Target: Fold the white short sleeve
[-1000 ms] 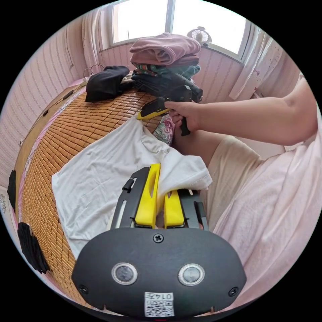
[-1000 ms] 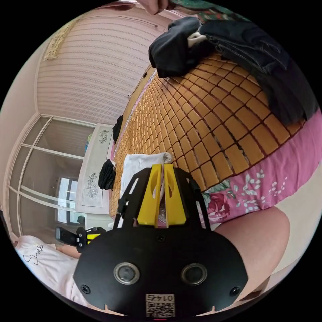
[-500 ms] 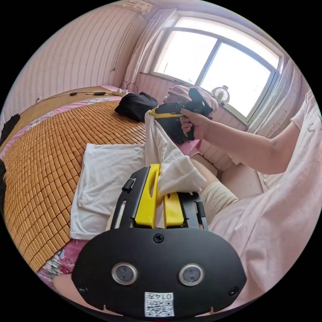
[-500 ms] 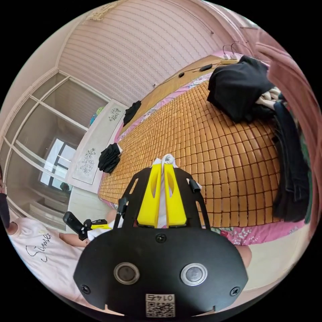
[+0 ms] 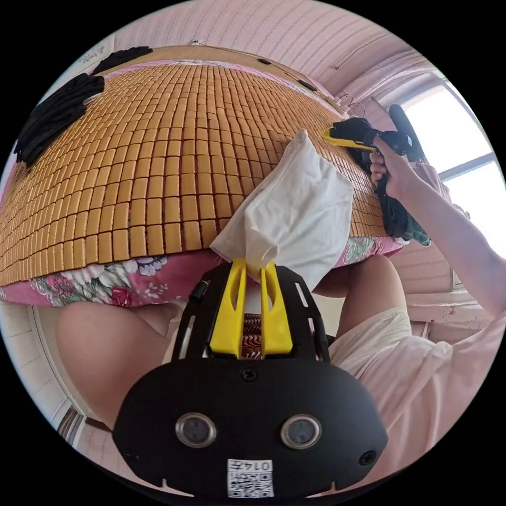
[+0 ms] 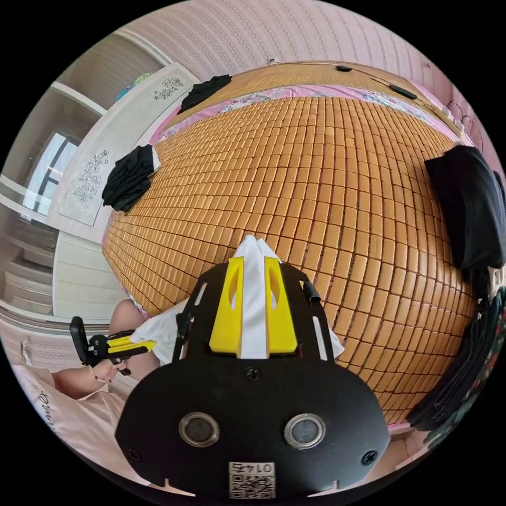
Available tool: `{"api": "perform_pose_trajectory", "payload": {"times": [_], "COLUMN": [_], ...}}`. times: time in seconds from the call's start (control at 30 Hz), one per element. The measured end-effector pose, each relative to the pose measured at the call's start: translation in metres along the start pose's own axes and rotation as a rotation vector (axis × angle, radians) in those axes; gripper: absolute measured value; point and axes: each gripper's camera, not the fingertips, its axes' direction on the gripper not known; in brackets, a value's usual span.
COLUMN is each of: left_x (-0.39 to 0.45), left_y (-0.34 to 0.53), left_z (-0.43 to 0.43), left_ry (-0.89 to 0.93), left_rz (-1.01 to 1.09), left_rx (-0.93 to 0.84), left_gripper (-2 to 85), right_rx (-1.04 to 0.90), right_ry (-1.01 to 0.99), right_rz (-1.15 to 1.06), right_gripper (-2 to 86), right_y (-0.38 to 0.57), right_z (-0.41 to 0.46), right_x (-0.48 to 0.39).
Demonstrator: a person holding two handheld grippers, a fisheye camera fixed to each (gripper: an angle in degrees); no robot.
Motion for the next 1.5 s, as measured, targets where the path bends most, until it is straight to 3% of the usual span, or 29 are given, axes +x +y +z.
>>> {"api": "perform_pose_trajectory", "payload": {"times": [0.13, 0.3, 0.47, 0.6, 0.93, 1.27, 1.5], "left_x": [-0.012, -0.002, 0.018, 0.031, 0.034, 0.088, 0.124], "left_y": [-0.005, -0.010, -0.032, -0.033, -0.010, 0.021, -0.011], "left_z": [-0.017, -0.035, -0.010, -0.005, -0.024, -0.130, -0.193], "left_ry": [-0.010, -0.133, -0.199, -0.227, -0.178, -0.157, -0.113], "left_rz": [-0.067, 0.050, 0.184, 0.282, 0.360, 0.616, 0.702], "left_rx": [-0.053, 0.035, -0.011, -0.009, 0.056, 0.306, 0.414], "left_gripper": [4.0, 6.7, 11.0, 8.5, -0.5, -1.0, -1.0], "right_rx": [-0.089, -0.151, -0.209, -0.186, 0.226, 0.494, 0.628], "right_ry": [0.138, 0.204, 0.190, 0.184, -0.012, 0.054, 0.130], "right_rz": [-0.153, -0.270, -0.318, -0.314, -0.317, -0.179, -0.201], "right_gripper": [10.7, 12.5, 8.3, 4.9, 2.5, 2.4, 2.4], "right_y": [-0.016, -0.032, -0.037, -0.033, 0.056, 0.142, 0.126], "right_z": [0.023, 0.053, 0.071, 0.067, -0.053, -0.138, -0.179], "right_x": [-0.034, -0.070, -0.098, -0.109, -0.129, -0.130, -0.125]}}
